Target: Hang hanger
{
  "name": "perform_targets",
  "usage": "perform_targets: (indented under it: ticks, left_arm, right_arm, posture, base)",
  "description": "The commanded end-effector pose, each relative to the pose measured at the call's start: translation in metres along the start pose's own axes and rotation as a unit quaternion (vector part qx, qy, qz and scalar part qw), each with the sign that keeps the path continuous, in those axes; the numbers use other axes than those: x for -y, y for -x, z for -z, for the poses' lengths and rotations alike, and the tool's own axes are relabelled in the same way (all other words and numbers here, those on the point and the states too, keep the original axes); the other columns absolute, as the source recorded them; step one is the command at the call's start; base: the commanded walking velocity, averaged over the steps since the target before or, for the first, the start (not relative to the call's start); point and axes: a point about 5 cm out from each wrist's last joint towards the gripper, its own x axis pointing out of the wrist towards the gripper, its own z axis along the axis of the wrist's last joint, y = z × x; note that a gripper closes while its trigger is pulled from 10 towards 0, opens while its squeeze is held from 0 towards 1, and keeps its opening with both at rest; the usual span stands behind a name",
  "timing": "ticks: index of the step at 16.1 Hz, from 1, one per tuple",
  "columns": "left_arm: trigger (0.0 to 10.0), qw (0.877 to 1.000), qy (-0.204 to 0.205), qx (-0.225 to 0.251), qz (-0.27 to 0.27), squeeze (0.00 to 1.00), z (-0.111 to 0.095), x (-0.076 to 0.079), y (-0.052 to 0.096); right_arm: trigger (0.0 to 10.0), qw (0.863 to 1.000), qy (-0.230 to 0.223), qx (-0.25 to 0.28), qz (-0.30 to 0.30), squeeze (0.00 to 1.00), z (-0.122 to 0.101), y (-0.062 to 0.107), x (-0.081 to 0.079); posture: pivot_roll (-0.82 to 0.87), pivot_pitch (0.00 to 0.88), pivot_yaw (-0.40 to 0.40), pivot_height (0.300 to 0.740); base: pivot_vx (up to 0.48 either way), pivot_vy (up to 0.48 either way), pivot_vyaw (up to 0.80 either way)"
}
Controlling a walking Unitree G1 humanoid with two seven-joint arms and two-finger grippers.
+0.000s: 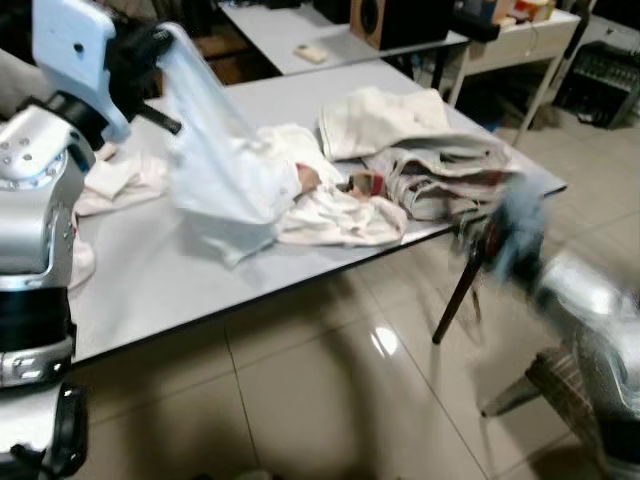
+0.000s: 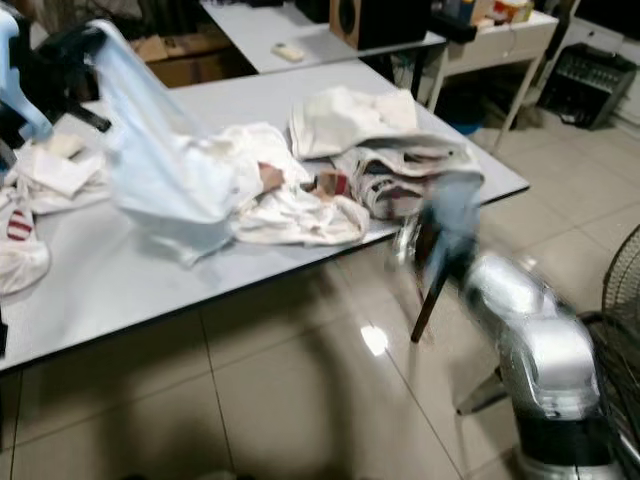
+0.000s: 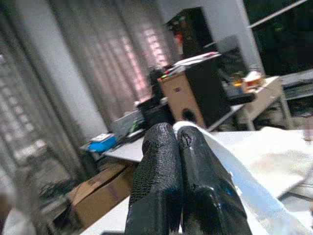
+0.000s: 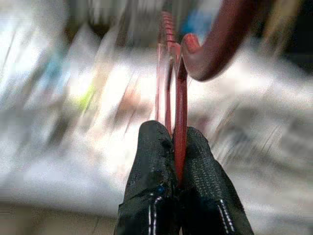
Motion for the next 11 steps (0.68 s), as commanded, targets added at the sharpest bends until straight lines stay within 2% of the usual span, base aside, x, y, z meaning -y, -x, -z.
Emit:
perform_targets:
  ticks: [1, 2, 3, 4, 5, 6, 7, 8, 11]
  left_arm:
    - [0.0, 1.0, 0.016, -0.017, -0.017, 0.0, 0.004, -0.003, 0.002]
    - [0.0, 0.999, 0.026, -0.04, 0.0, 0.0, 0.012, 0.004, 0.003]
    - [0.0, 0.984, -0.009, -0.119, 0.13, 0.0, 0.04, 0.042, 0.016]
    - [0.0, 0.971, -0.012, -0.144, 0.193, 0.0, 0.053, 0.068, 0.027]
    - [0.0, 0.974, -0.002, -0.138, 0.178, 0.0, 0.053, 0.069, 0.026]
    - [0.0, 0.982, 0.007, -0.132, 0.137, 0.0, 0.052, 0.064, 0.019]
    - [0.0, 0.988, -0.006, -0.124, 0.089, 0.0, 0.049, 0.05, 0.01]
    - [0.0, 0.99, -0.014, -0.121, 0.072, 0.0, 0.046, 0.042, 0.006]
    - [0.0, 0.99, -0.022, -0.116, 0.078, 0.0, 0.041, 0.042, 0.003]
  right_arm:
    - [10.0, 0.999, -0.019, 0.047, -0.009, 0.0, -0.018, 0.002, 0.001]
    - [10.0, 0.998, -0.02, 0.047, -0.025, 0.0, -0.02, 0.003, -0.001]
    - [10.0, 0.997, -0.002, 0.026, -0.068, 0.0, -0.014, 0.006, -0.011]
    - [10.0, 0.994, 0.004, 0.002, -0.111, 0.0, -0.006, 0.012, -0.023]
    - [10.0, 0.992, 0.007, -0.01, -0.129, 0.0, -0.002, 0.015, -0.027]
    - [10.0, 0.987, 0.01, -0.03, -0.157, 0.0, 0.005, 0.019, -0.034]
    - [10.0, 0.978, 0.005, -0.059, -0.198, 0.0, 0.013, 0.028, -0.043]
    - [10.0, 0.971, 0.001, -0.076, -0.225, 0.0, 0.017, 0.035, -0.049]
    - [10.0, 0.966, -0.004, -0.084, -0.246, 0.0, 0.02, 0.038, -0.054]
  posture:
    - [-0.1, 0.024, 0.026, 0.74]
    - [-0.1, 0.024, 0.026, 0.74]
    - [-0.1, 0.024, 0.026, 0.74]
    - [-0.11, 0.028, 0.027, 0.74]
    - [-0.11, 0.028, 0.027, 0.74]
    - [-0.11, 0.028, 0.027, 0.74]
    - [-0.11, 0.03, 0.033, 0.74]
    - [-0.11, 0.03, 0.037, 0.74]
    - [-0.11, 0.029, 0.041, 0.74]
  base:
    - [0.0, 0.0, 0.0]
    - [0.0, 0.0, 0.0]
    - [0.0, 0.0, 0.0]
    - [0.0, 0.0, 0.0]
    - [0.0, 0.0, 0.0]
    - [0.0, 0.0, 0.0]
    - [0.0, 0.0, 0.0]
    - [0.0, 0.0, 0.0]
    - [0.0, 0.0, 0.0]
